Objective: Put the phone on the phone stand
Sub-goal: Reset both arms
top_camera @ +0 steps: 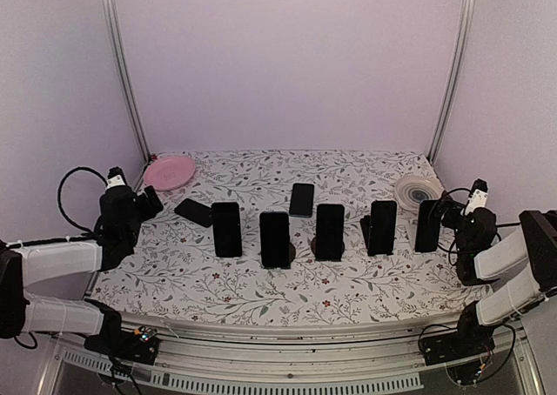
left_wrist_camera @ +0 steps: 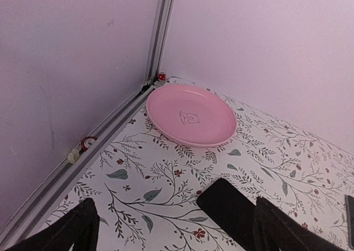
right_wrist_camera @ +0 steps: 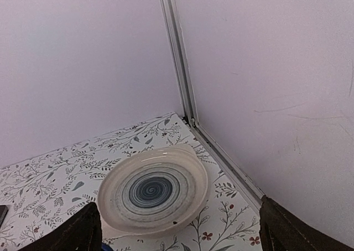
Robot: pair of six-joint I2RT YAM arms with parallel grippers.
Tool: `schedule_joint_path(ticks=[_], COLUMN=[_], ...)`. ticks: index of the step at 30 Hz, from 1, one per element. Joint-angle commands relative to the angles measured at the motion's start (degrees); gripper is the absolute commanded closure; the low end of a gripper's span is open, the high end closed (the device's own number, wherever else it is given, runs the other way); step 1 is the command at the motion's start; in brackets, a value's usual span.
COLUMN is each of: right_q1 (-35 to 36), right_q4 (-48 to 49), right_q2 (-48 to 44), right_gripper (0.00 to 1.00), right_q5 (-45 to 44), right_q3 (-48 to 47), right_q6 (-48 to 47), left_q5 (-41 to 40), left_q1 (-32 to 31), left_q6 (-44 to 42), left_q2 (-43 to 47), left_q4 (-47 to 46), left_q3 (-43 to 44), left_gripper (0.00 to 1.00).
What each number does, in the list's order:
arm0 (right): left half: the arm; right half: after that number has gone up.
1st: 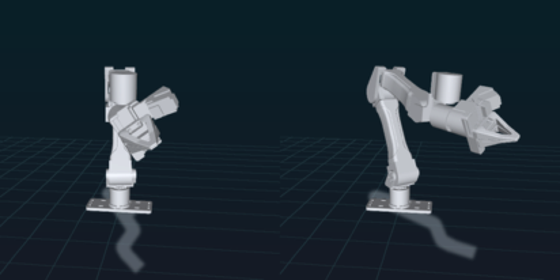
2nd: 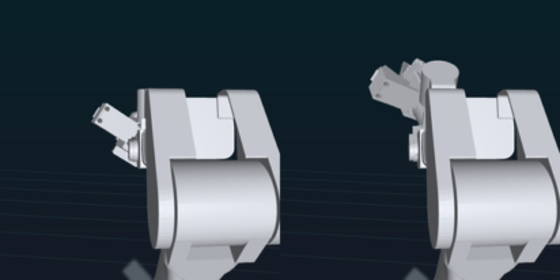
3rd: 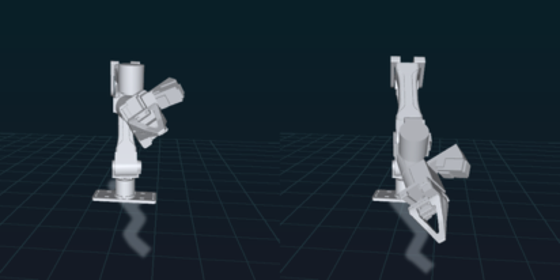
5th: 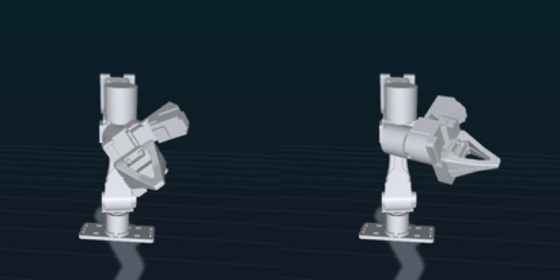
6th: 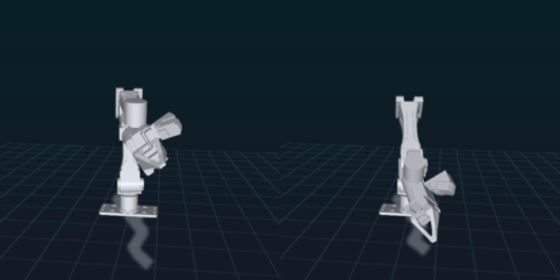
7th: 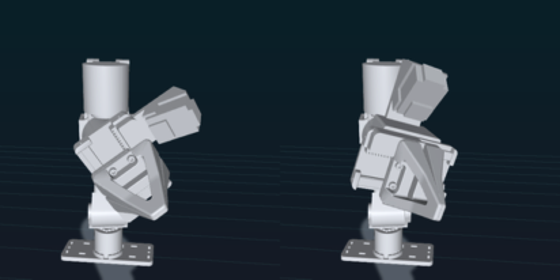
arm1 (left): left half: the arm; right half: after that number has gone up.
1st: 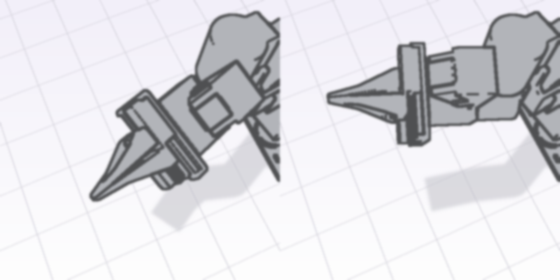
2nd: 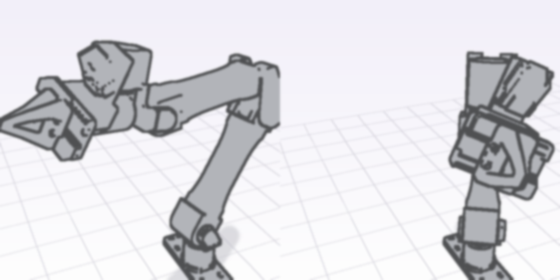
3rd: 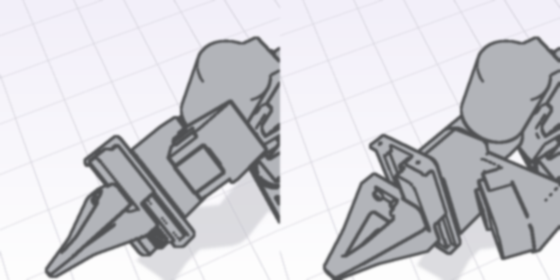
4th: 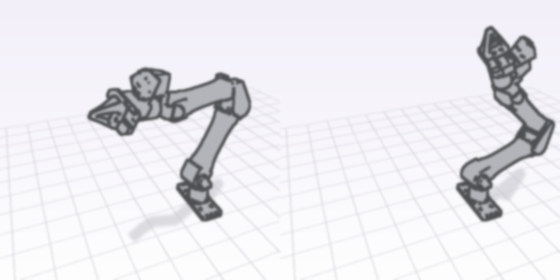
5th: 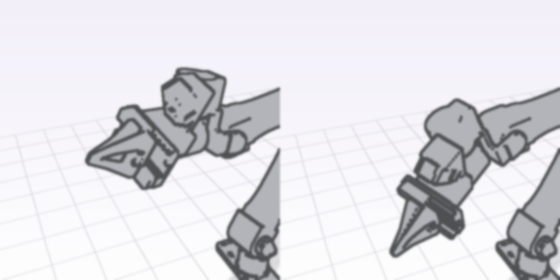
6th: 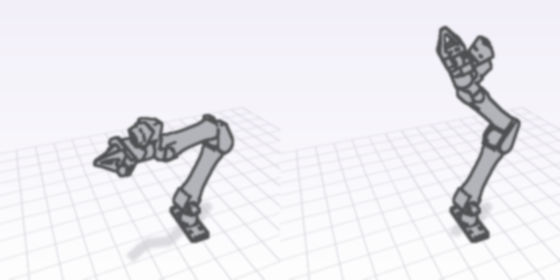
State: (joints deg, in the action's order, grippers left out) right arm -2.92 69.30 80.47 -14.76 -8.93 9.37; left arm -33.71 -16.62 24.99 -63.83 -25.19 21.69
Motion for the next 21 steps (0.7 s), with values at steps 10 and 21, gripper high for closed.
schedule_joint_path(ticks=[10, 21], right_q1=[-0.1, 1.0], right_q4=[5.9, 9.1], right_q2=[2.9, 7.1], right_gripper=[0.01, 0.01], right_q5=[9.0, 8.5], right_q3=[-1.6, -2.0], right_q6=[-4.9, -6.6], left_q5=[-0.9, 3.6], left_q1=[8.1, 11.0], left_q6=[-10.5, -19.6], left_q2=[-3.0, -8.3], left_q4=[-20.6, -39.0], left_q3=[-3.7, -7.5], left_gripper=[0.03, 0.03])
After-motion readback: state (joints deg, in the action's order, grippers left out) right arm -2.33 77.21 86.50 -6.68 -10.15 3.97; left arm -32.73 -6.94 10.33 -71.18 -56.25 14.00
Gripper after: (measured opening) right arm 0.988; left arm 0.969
